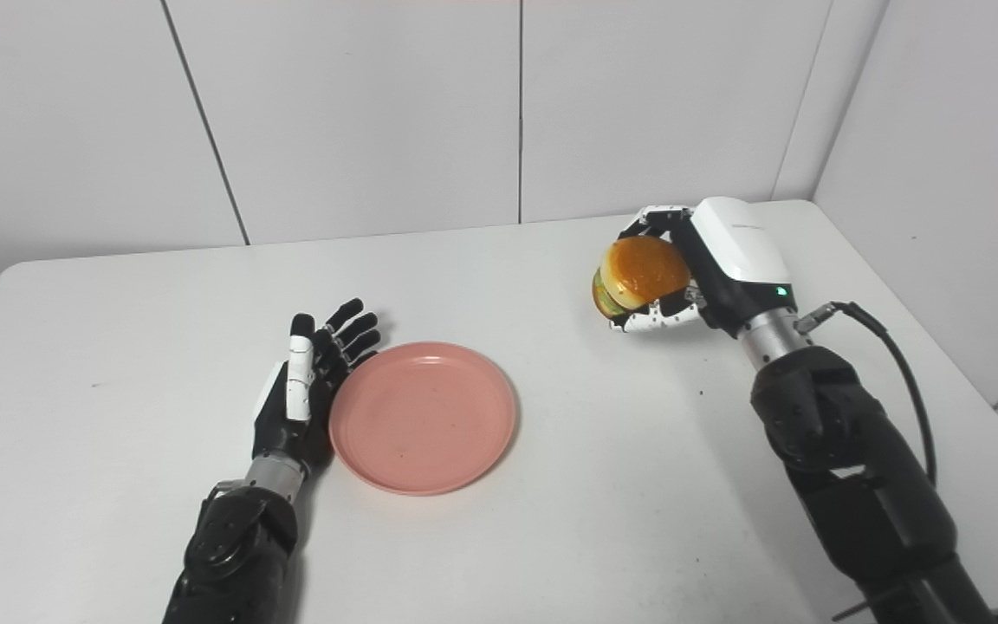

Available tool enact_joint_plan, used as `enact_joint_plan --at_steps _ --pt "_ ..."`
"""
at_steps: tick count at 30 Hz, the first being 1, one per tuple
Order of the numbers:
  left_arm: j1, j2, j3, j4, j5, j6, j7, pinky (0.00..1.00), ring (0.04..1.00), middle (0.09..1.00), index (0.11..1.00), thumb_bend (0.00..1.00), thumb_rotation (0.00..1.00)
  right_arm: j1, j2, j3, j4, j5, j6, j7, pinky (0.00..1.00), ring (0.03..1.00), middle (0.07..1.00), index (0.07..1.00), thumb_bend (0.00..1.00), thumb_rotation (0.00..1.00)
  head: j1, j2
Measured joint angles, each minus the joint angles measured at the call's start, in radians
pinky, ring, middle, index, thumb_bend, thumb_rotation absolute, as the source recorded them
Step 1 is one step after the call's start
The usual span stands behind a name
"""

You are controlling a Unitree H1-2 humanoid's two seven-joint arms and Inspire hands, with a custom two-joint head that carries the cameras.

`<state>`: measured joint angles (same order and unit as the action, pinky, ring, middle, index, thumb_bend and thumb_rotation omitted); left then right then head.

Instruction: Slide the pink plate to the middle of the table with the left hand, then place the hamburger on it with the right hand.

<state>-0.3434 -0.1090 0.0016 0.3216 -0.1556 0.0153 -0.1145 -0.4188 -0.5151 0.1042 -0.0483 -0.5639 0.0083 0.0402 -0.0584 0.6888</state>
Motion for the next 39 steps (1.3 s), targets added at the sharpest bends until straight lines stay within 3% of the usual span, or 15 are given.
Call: enact_joint_plan --at_steps 9,21,29,39 --pt "0.003 -0.024 -0.002 0.022 0.006 -0.043 0.017 0.95 0.951 0.939 0.917 0.85 1.00 -0.033 0.040 0.029 -0.031 0.015 -0.053 0.031 0.17 0.228 0.388 0.488 0.51 0.00 0.043 -0.003" --pt "-0.001 -0.038 -0.010 0.045 0.010 -0.075 0.031 1.00 0.956 0.939 0.915 0.84 1.00 -0.068 0.154 0.108 -0.073 0.000 -0.056 0.117 0.18 0.241 0.390 0.491 0.51 0.00 0.061 -0.003" --pt "-0.001 -0.043 -0.015 0.044 0.021 -0.075 0.039 1.00 0.961 0.945 0.920 0.84 1.00 -0.086 0.205 0.189 -0.012 -0.023 -0.057 0.166 0.23 0.295 0.396 0.503 0.51 0.00 0.051 -0.002" --pt "-0.001 -0.044 -0.013 0.044 0.018 -0.078 0.036 0.99 0.963 0.947 0.924 0.82 1.00 -0.099 0.229 0.263 0.052 -0.054 -0.064 0.189 0.21 0.266 0.389 0.493 0.51 0.00 0.040 0.002"
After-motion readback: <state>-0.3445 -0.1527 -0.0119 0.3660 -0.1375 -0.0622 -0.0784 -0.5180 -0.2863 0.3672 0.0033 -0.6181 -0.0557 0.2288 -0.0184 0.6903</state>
